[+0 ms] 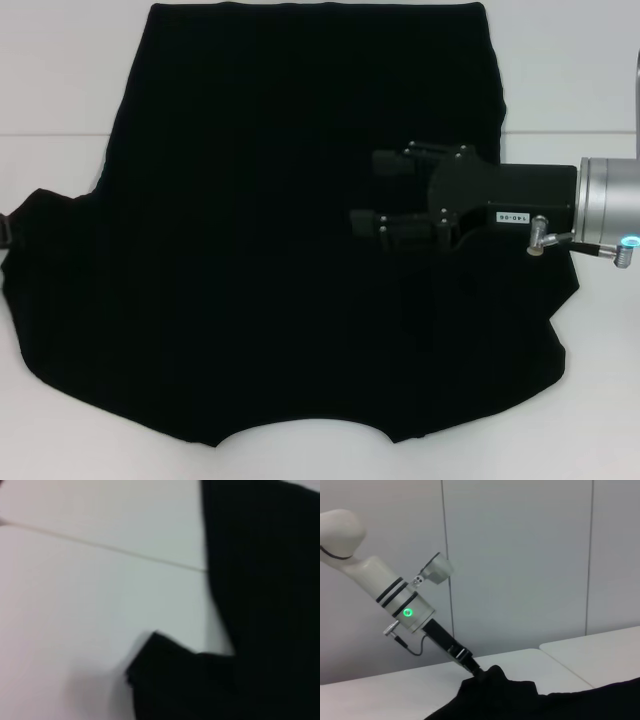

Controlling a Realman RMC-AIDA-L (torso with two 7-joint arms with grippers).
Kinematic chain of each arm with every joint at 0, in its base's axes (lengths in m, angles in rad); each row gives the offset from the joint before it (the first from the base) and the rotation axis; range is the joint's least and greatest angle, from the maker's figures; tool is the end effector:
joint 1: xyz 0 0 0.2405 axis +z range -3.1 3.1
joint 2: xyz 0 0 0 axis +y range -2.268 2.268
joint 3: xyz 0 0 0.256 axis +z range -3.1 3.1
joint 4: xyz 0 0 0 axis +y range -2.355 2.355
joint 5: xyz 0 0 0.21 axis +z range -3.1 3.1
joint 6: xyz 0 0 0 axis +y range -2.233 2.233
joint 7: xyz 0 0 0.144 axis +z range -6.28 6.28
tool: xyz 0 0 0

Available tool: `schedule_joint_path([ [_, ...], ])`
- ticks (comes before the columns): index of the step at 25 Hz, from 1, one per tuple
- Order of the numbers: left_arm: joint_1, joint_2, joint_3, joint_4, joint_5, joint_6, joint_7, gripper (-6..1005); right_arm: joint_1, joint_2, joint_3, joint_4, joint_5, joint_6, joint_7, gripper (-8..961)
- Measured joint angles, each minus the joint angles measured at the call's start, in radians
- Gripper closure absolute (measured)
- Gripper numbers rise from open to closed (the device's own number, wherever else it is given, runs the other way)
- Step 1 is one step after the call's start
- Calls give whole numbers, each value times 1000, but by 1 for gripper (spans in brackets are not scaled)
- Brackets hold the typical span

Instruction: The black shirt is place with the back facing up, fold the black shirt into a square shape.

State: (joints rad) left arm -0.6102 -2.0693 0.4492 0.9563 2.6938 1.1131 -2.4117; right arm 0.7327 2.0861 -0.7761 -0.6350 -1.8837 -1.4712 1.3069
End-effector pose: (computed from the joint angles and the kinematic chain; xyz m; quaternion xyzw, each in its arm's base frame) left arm -0.3442 0.3850 0.0996 -0.6956 -0.5922 -0.0674 0.4012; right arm 0.1791 0.3839 -0.0101 -0.9505 0.0883 0.2681 0.1298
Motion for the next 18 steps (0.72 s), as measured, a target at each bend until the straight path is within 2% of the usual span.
schedule_joint_path([
  [5,-30,-7,26,-26,-61,8,42,1000,-5,0,2,0,0,-2,-1,58],
  [8,-30,-16,104,-25,-159,35,65,1000,-8,0,2,0,0,-4,-2,58],
  [14,-31,-27,185,-26,-270,52,101,1001,-8,0,2,0,0,-4,-6,58],
  [18,-31,-55,231,-27,-319,52,166,996,-9,0,1,0,0,-4,-8,58],
])
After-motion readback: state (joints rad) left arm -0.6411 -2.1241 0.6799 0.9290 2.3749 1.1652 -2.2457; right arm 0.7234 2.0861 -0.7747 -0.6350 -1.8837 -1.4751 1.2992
